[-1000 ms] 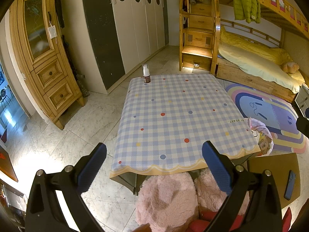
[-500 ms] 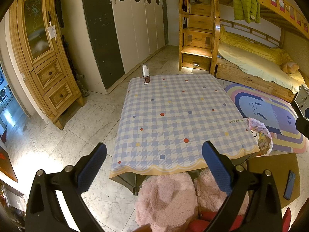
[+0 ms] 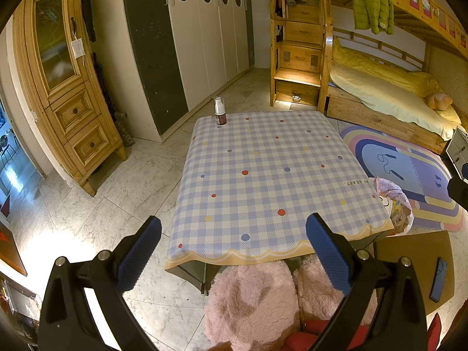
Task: Collect trash
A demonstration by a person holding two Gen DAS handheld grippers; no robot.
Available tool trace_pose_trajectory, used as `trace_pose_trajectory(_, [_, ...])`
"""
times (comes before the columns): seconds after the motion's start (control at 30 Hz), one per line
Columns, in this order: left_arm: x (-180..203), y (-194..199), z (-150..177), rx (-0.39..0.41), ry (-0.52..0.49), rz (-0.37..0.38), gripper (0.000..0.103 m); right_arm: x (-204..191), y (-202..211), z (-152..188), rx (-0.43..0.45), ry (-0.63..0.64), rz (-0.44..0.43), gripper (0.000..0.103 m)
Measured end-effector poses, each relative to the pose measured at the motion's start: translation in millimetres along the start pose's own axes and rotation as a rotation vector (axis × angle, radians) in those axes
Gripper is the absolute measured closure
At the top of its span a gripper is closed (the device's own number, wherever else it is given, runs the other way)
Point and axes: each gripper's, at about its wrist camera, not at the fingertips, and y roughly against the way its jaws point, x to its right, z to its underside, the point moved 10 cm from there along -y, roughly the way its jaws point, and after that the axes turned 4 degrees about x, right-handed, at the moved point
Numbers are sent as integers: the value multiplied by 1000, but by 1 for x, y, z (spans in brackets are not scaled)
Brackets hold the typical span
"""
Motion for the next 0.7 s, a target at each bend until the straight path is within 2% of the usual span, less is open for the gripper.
trace_pose_trajectory(0.7, [1,-1,2,-3,2,6,7,0,0,-1,-1,0,1,6])
